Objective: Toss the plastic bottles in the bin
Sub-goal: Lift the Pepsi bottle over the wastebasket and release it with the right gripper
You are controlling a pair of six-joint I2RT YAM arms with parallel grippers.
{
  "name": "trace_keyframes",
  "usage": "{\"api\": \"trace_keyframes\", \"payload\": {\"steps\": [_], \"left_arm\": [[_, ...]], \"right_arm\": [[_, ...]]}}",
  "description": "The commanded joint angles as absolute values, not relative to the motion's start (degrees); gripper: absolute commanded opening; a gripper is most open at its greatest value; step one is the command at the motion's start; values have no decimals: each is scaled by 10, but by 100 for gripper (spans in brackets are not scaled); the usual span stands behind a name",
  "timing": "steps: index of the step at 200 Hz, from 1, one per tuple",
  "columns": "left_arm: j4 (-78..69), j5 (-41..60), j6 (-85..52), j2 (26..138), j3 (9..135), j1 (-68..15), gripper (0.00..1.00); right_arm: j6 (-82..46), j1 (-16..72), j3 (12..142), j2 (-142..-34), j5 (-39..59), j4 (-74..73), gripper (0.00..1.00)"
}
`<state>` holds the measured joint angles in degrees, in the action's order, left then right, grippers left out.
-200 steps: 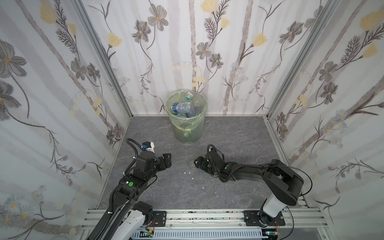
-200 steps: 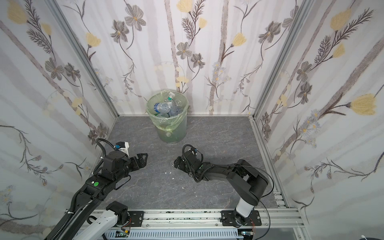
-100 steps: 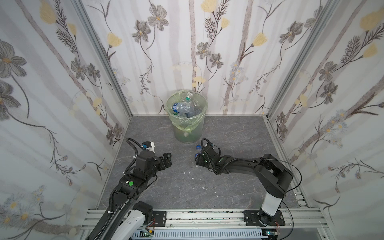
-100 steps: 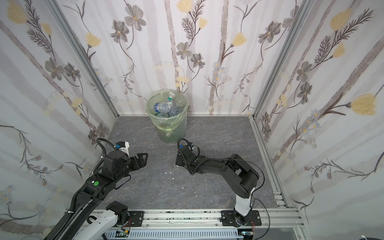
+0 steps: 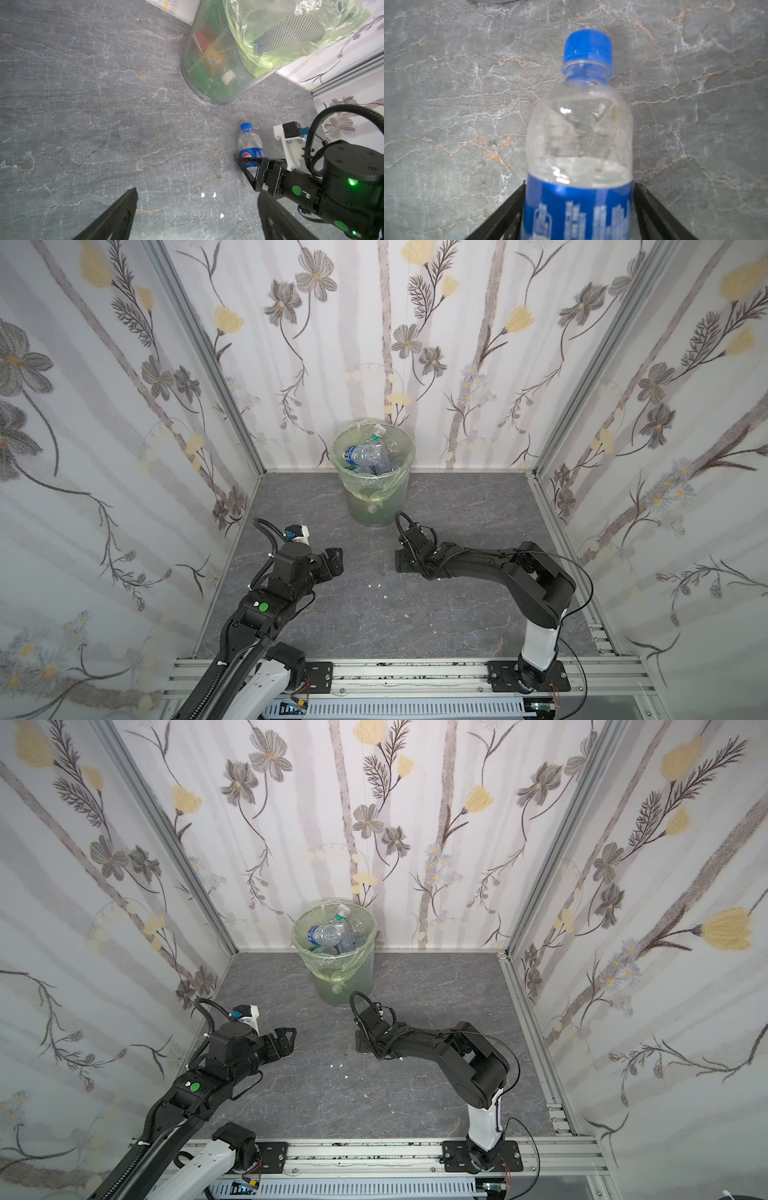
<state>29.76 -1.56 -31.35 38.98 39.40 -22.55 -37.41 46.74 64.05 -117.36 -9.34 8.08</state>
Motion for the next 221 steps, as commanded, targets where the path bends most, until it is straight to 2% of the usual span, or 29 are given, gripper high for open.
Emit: {"api": "trace_keyframes", "payload": {"steps": [1,34,74,133,185,203,221], "left_arm": [[285,-23,-321,389,396,-225,91],[284,-23,-324,388,394,-225,91],[282,-33,-322,398,391,-225,91],[272,-50,-315,414,394,-225,91],[268,-55,-314,407,394,-224,91],[267,-54,-316,402,393,-224,91],[267,-53,-315,402,391,-224,91]], "right_arm": [[-344,446,666,-1187,-107,114,79],[-328,428,677,-1194,-89,119,72],[-306,428,660,-1172,-74,111,56],[-278,426,575,-968,-60,29,39],[-186,426,616,-787,-59,0,38],[-170,426,652,-773,-58,0,38],[-156,420,714,-807,-45,5,38]]}}
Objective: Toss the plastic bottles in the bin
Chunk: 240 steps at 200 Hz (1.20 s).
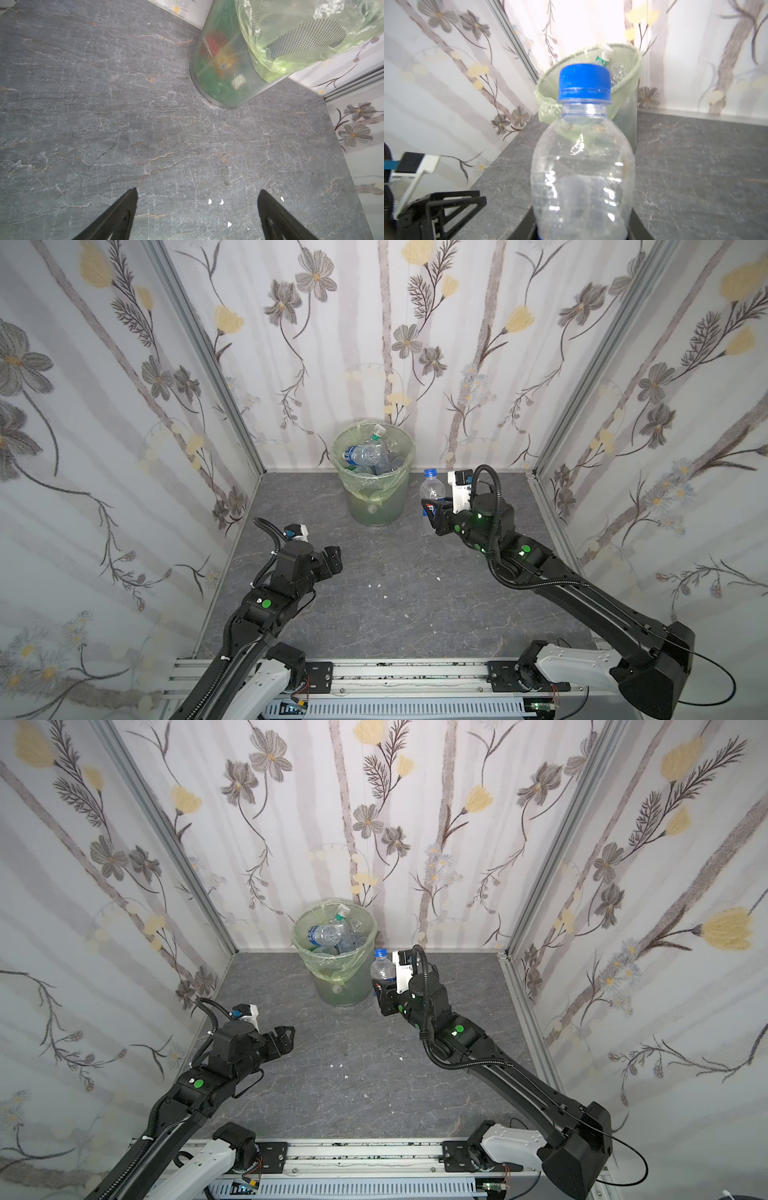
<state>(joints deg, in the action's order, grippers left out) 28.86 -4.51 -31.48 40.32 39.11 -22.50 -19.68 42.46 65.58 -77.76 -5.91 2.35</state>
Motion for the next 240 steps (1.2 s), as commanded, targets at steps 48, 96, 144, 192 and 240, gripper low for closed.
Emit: {"api": "trace_keyframes", "payload": {"steps": [48,96,144,192,240], "left_arm": [[261,-41,-315,401,394,-224,91],[262,-31,-313,392,398,-224,93],[257,-71,-299,419,405,-224,94],[200,-161,-262,448,408,-224,99],[79,-253,-214,488,358,-213,100]], "right_arm": [[-172,368,1051,-1078,17,67,37],[-223,329,1359,-1302,63,222,83],[-189,329,1216,-1179,82,194,93],[-156,324,979,-991,63,118,100],[-142,266,729,-801,3,101,100]]}}
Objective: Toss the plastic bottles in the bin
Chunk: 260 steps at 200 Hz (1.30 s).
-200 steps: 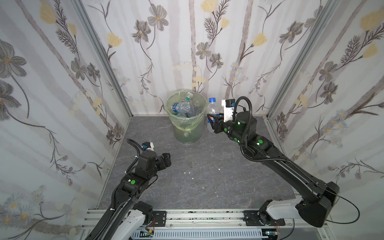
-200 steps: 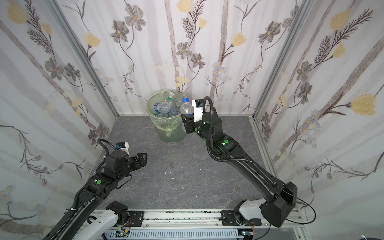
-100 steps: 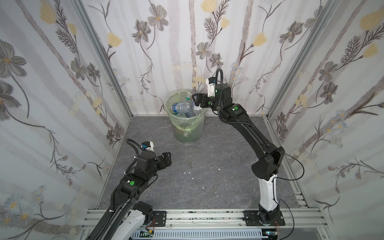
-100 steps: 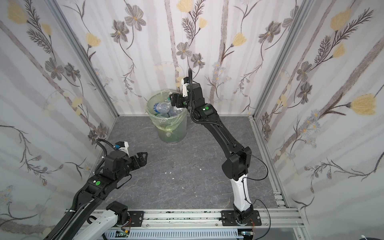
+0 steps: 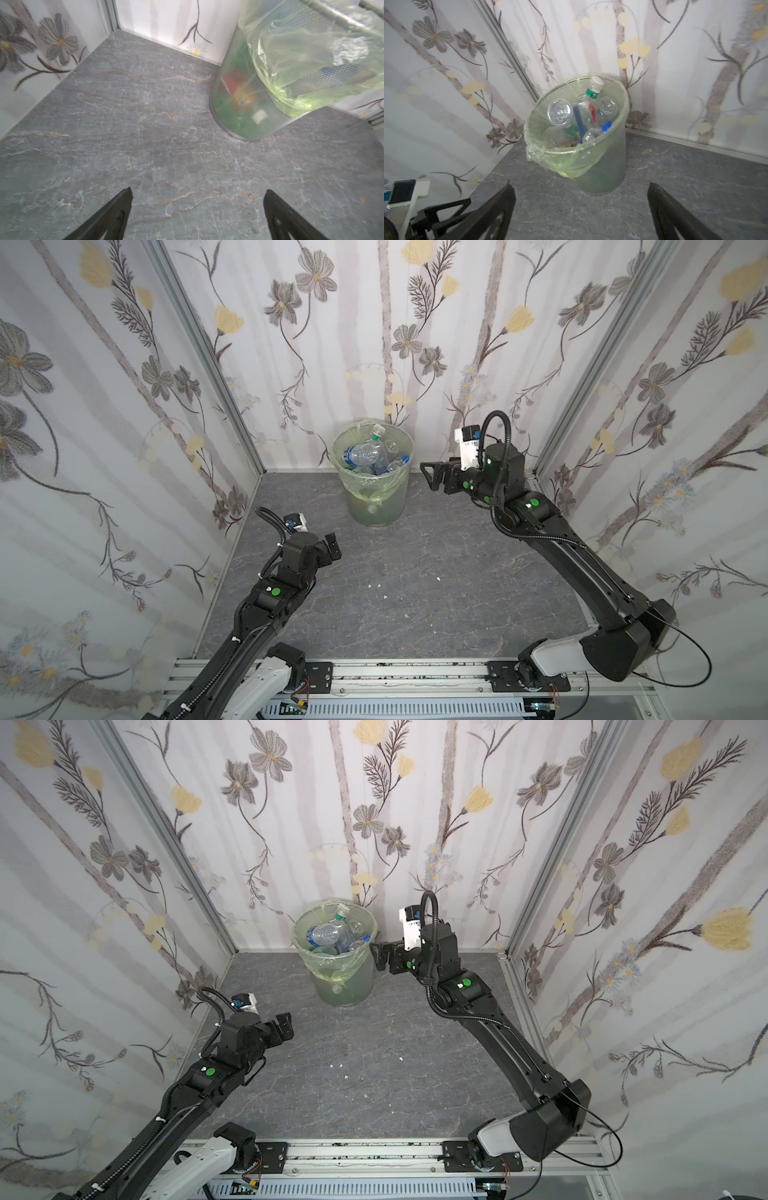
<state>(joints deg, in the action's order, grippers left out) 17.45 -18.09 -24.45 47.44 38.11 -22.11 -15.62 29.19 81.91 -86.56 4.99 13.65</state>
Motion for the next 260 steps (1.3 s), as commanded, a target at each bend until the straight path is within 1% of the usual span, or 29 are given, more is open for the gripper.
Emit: {"api": "trace_keyframes", "payload": {"steps": [1,38,63,81,95,125,139,161,174,189,203,210,216,223,233,242,248,260], "left_arm": [[76,-254,-213,488,356,-213,100],[-116,-265,-143,492,257,-191,100],[-283,-267,-77,486,167,-173,100],[-376,-256,-75,497,118,-143,100],[-413,-235,-85,522,104,-113,100],[-539,-213,-76,618,86,-84,100],[-592,-214,-53,670,84,-79,100],[-644,-184,-34,730,91,-71,100],[-695,-167,-26,763,92,-70,100],[-726,-147,-7,801,106,-69,100],[-764,-135,7,855,117,-70,100],[-798,-137,10,882,115,-69,100],[-798,-139,-2,885,114,-60,100],[-807,-129,-13,890,108,-52,100],[-863,-131,-3,923,101,-54,100],[-806,-122,-9,908,115,-51,100],[-801,-118,-10,914,124,-48,100],[-773,-95,-31,911,136,-25,100]], "right_arm": [[-141,264,723,-796,2,101,100],[-105,177,526,-653,-75,38,100],[-81,105,391,-598,-122,-52,100],[-73,61,311,-589,-139,-137,100],[-82,29,253,-595,-127,-216,100],[-59,12,147,-643,-110,-446,100],[-52,7,130,-682,-101,-512,100],[-39,5,126,-738,-86,-575,100],[-37,4,132,-747,-75,-584,100],[-43,0,111,-777,-62,-679,100],[-40,-3,101,-825,-44,-731,100],[-35,-3,87,-856,-33,-790,100],[-36,-3,75,-876,-27,-849,100],[-36,-6,77,-861,-24,-817,100],[-33,-7,93,-848,-16,-765,100],[-32,-7,100,-864,-8,-780,100],[-32,-7,106,-869,-5,-780,100],[-32,-7,125,-858,-9,-720,100]]}}
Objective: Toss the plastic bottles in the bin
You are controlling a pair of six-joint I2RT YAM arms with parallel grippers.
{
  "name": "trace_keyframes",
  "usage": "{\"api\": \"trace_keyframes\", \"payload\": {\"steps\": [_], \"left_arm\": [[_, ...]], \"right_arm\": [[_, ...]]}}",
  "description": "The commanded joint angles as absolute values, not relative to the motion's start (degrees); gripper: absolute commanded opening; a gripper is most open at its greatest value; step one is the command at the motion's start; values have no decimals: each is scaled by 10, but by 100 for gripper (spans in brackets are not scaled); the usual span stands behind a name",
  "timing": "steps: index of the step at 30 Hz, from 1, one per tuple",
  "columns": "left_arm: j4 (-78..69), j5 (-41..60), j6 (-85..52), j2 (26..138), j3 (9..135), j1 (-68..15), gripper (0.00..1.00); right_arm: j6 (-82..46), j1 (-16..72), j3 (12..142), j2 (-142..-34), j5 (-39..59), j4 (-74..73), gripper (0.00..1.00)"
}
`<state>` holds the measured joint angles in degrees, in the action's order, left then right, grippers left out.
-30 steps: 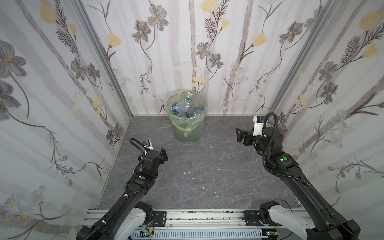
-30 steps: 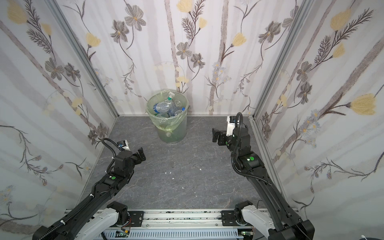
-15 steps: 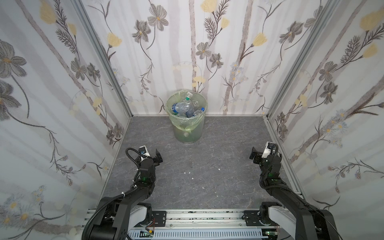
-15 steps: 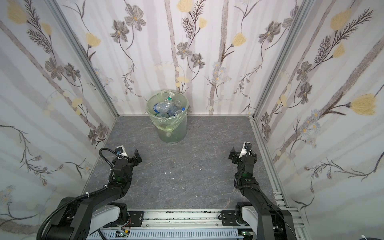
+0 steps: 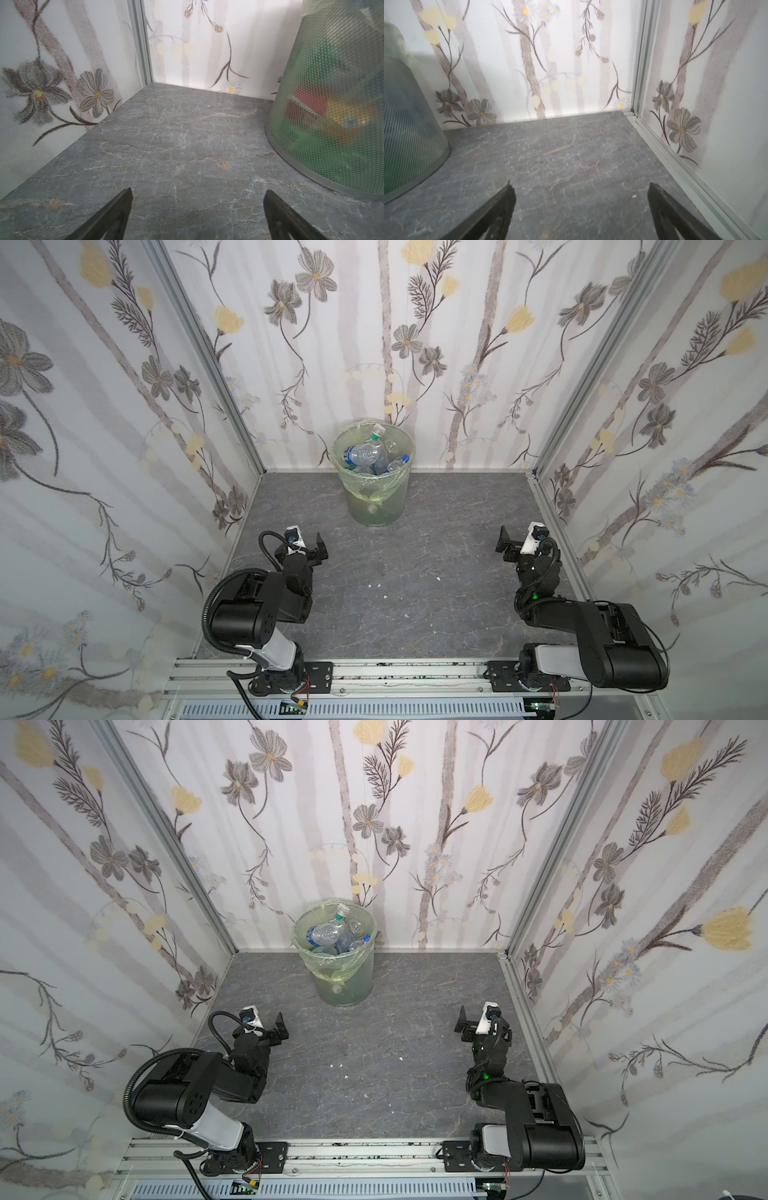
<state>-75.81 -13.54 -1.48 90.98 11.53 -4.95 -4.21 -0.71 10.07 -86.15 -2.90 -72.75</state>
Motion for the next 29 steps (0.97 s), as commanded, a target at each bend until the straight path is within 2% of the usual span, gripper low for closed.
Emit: {"api": "trace_keyframes", "payload": {"steps": [1,4,25,29], "left_arm": [[-772,-91,-33,911,137,-23,100],[-773,-80,-39,909,135,-18,100],[-773,-80,-39,909,135,-18,100],[-773,-107,-40,908,135,-24,100]], "right_arm": [[-32,-7,125,-857,-9,-718,100],[-32,-7,117,-867,-8,-754,100],[-26,-4,122,-868,-8,-742,100],[-24,-2,119,-866,-10,-744,100]]}}
